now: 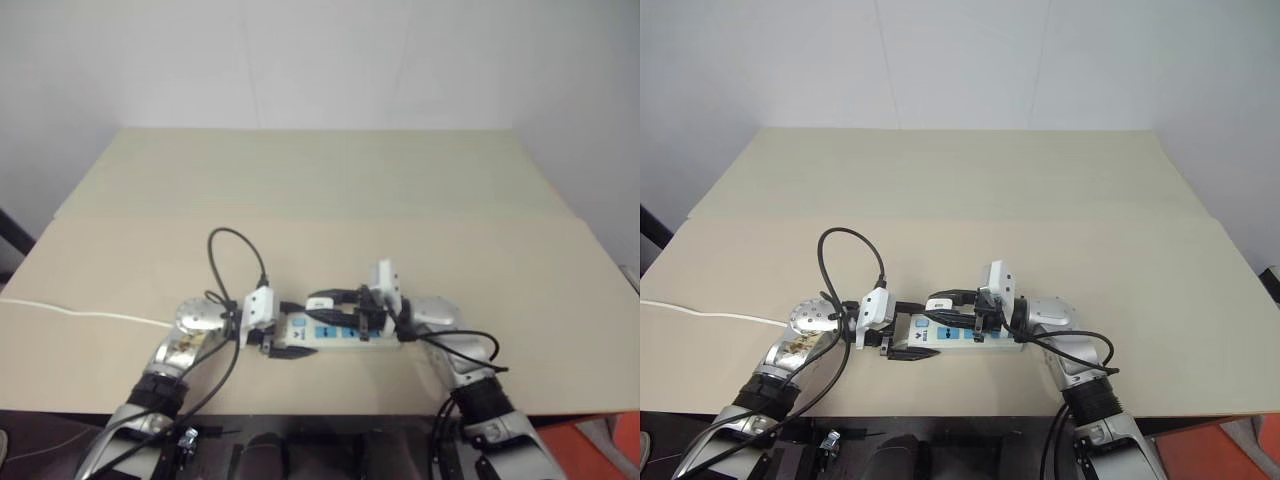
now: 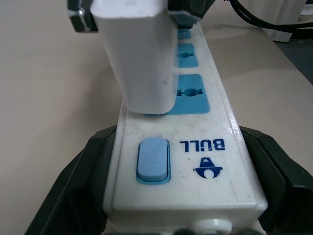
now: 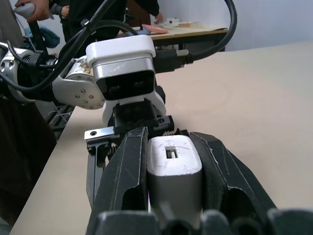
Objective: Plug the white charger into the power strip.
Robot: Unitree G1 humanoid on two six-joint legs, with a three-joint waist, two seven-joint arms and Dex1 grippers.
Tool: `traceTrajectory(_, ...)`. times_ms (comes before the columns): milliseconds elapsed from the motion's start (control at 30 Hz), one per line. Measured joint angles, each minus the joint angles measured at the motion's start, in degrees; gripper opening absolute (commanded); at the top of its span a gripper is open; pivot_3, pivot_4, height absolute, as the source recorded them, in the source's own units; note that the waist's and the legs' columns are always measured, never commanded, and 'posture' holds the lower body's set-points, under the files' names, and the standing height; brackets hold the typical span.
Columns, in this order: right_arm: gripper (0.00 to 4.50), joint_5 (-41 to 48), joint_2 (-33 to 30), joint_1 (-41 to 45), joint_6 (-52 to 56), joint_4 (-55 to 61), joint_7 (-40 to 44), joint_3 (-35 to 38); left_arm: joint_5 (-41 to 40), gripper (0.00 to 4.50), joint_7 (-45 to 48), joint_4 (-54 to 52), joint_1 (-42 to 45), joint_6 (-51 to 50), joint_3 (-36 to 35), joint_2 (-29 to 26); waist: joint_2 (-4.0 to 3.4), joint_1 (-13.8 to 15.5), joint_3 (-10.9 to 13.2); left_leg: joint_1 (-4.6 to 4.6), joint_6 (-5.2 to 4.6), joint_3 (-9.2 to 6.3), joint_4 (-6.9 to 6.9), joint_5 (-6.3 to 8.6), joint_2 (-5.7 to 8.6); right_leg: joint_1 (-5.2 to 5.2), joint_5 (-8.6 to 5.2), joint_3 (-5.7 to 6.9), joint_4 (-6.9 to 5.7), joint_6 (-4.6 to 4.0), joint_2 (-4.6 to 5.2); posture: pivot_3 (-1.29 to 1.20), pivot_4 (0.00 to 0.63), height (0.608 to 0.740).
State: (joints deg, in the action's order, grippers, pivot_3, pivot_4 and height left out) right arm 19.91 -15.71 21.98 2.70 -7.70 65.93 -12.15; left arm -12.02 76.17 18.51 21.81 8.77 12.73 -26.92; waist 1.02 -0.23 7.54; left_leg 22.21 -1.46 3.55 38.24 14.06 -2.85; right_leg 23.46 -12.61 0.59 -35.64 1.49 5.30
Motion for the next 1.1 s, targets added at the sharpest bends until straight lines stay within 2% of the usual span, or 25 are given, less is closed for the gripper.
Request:
traceTrajectory(367,1.16,0.0,-4.0,0.2,-3.8,-2.3,2.9,-0.6,0.0,3.31,-0.1,0.2,0.0,0.0,0.3,0.0,0.01,0.1,0.0,-0.24,-0.01,-0.01,-0.11,0.01,0.0,-0.29,-0.03,0.05,0.2,0.0,0.0,0.0,0.15,0.74)
traceTrajectory(1000,1.16,-3.0,-3.3,5.2,-4.5,-6.4,3.4,-4.6,0.1,3.31,-0.1,1.2,0.1,0.0,-0.3,-0.9,0.06,-0.5,0.0,-0.82,0.0,-0.02,-0.24,0.01,-0.03,-0.52,-0.18,-0.04,-0.1,-0.21,-0.03,0.0,0.15,0.74)
traceTrajectory(1100,1.16,-3.0,-3.4,6.0,-2.1,-6.2,3.6,-4.7,0.1,3.31,-0.1,1.2,0.0,0.0,-0.3,-0.9,0.07,-0.5,0.0,-0.83,0.0,-0.01,-0.25,0.01,-0.03,-0.52,-0.18,-0.05,-0.1,-0.21,-0.03,0.0,0.15,0.74)
